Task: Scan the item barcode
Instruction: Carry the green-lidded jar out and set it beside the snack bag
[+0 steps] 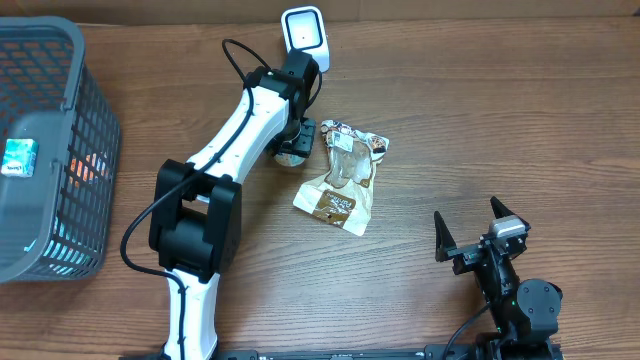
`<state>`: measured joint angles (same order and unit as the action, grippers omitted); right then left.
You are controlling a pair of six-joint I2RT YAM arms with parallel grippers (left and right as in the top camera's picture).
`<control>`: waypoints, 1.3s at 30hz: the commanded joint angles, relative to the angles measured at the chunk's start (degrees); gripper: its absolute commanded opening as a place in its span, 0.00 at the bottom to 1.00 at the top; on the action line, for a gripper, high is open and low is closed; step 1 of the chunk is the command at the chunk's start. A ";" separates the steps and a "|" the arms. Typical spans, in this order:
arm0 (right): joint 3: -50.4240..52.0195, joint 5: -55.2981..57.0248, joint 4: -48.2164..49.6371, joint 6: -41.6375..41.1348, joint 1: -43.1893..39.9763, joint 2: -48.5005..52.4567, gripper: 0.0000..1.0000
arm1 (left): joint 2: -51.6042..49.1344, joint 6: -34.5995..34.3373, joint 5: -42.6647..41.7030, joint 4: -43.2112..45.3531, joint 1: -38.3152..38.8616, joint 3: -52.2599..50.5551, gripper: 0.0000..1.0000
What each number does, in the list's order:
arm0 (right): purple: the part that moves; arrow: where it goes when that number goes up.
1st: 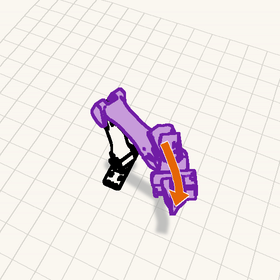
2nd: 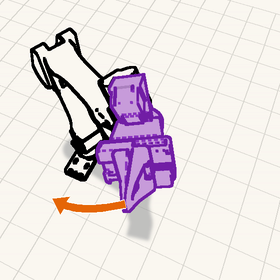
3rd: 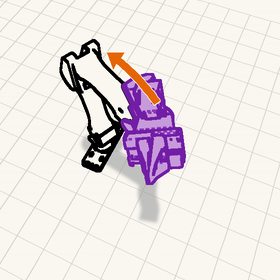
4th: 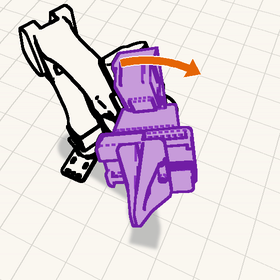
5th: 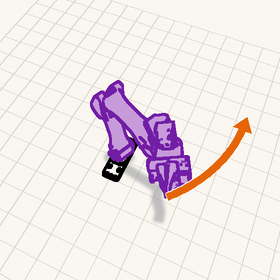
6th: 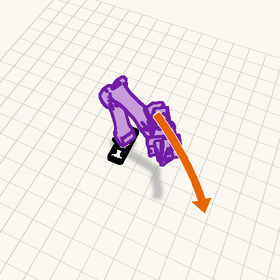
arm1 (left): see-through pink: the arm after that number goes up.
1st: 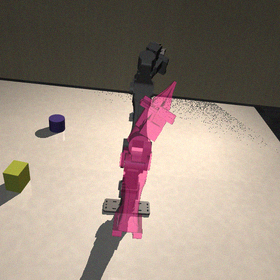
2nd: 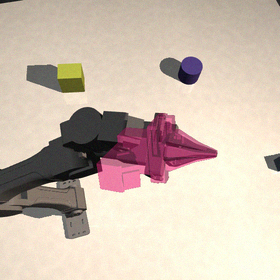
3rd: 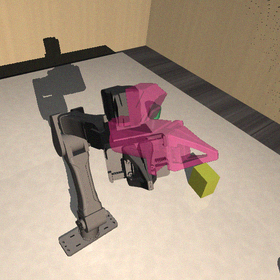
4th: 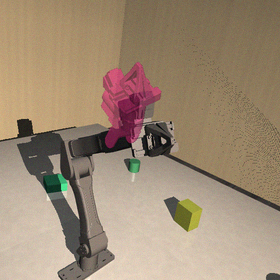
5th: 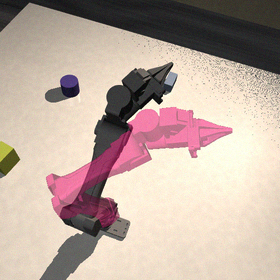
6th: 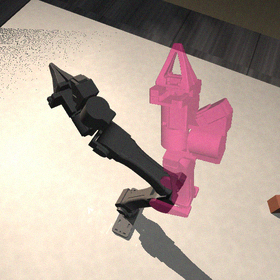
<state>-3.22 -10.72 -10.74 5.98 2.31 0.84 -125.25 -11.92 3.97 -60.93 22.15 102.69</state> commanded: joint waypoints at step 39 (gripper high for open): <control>-0.02 -0.31 0.17 0.11 0.24 -0.68 1.00 | 29.64 -1.95 -0.94 -9.62 -17.07 16.76 1.00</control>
<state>-3.22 -10.72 -10.72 6.00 2.31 0.84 -101.38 -12.08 3.44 -69.49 9.15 116.57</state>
